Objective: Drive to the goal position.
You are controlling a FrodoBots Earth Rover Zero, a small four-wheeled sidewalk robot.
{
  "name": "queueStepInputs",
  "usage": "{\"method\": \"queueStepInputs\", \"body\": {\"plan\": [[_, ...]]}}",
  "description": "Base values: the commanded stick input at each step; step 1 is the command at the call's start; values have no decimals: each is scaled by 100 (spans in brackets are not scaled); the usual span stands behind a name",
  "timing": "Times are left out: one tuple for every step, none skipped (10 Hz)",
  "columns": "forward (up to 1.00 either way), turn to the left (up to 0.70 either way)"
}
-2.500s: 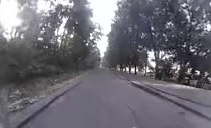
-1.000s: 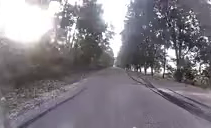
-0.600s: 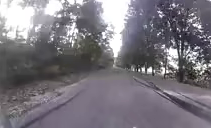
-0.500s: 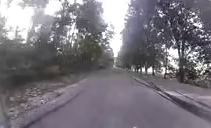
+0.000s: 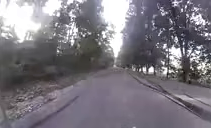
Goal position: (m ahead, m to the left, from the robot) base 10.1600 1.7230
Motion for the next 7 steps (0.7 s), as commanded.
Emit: {"method": "queueStepInputs", "body": {"plan": [[70, 2], [70, 2], [70, 2], [70, 2], [70, 2], [70, 2], [70, 2]]}}
